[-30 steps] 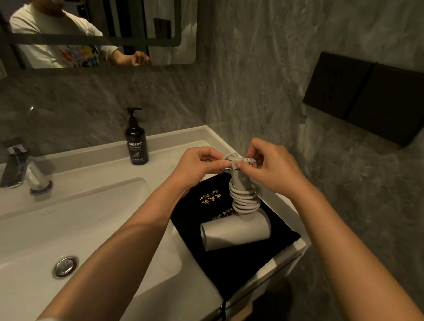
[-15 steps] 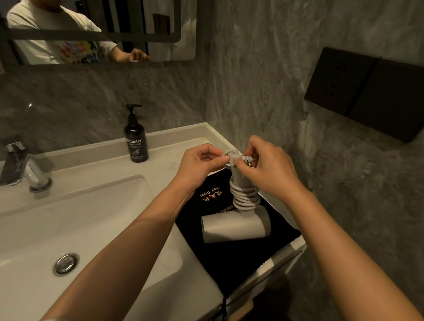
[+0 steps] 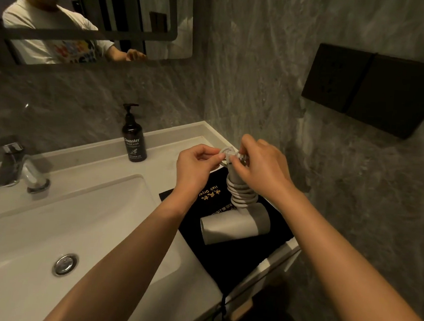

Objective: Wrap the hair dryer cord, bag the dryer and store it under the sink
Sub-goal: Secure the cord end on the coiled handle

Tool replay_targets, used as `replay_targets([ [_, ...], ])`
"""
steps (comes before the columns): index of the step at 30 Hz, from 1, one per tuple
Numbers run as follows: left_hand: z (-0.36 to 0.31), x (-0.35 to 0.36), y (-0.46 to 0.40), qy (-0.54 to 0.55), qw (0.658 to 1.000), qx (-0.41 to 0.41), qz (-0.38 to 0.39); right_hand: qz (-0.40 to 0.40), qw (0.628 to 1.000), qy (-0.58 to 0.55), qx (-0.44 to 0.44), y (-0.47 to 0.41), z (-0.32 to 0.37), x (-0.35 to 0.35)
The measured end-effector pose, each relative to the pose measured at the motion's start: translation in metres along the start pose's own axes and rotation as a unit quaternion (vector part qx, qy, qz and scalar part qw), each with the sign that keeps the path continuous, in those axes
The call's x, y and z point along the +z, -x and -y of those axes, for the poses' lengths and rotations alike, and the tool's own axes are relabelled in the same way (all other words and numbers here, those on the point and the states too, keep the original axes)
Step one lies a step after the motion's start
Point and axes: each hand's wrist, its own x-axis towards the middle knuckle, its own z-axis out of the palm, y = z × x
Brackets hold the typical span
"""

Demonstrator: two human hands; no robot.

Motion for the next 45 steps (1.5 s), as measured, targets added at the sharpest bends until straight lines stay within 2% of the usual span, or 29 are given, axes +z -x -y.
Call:
replay_targets([
  [5,-0.003,0.003,-0.003,-0.029,0.999,0.017,-0.009,-0.004,1.0,0.0,0.004,0.001,0.007,0.004],
  [10,-0.01,-0.002,-0.002,-0.006,0.997,0.005,0.081,-0.011,1.0,0.0,0.014,0.001,0.002,0.006],
  [14,-0.013,-0.007,-0.009,-0.005,0.994,-0.016,0.106,-0.018,1.0,0.015,0.002,0.003,0.002,0.008],
  [19,-0.021,-0.012,-0.018,-0.02,0.983,-0.051,0.174,0.032,0.999,0.005,-0.011,-0.003,0.0,0.0],
  [24,-0.019,-0.016,-0.02,-0.027,0.984,-0.081,0.154,0.032,0.998,0.043,-0.037,-0.008,0.004,-0.003],
  [30,-0.011,-0.006,-0.012,-0.023,0.994,-0.049,0.094,-0.06,0.996,0.055,-0.029,0.0,0.009,0.014],
  [32,-0.01,-0.003,-0.01,-0.032,0.995,-0.031,0.092,-0.059,0.998,0.027,-0.007,0.005,0.006,0.016],
  [35,-0.012,-0.004,-0.01,-0.024,0.994,-0.029,0.103,-0.032,0.994,-0.083,0.058,0.009,-0.004,0.018],
  [38,-0.012,-0.008,-0.012,-0.028,0.992,-0.032,0.117,0.022,0.973,-0.21,0.091,0.012,-0.022,0.021],
  [42,-0.012,-0.007,-0.012,-0.049,0.992,-0.013,0.118,0.144,0.929,-0.299,0.166,0.02,-0.039,0.027],
  [45,-0.012,-0.005,-0.011,-0.056,0.992,-0.001,0.112,0.162,0.914,-0.338,0.155,0.025,-0.035,0.036],
])
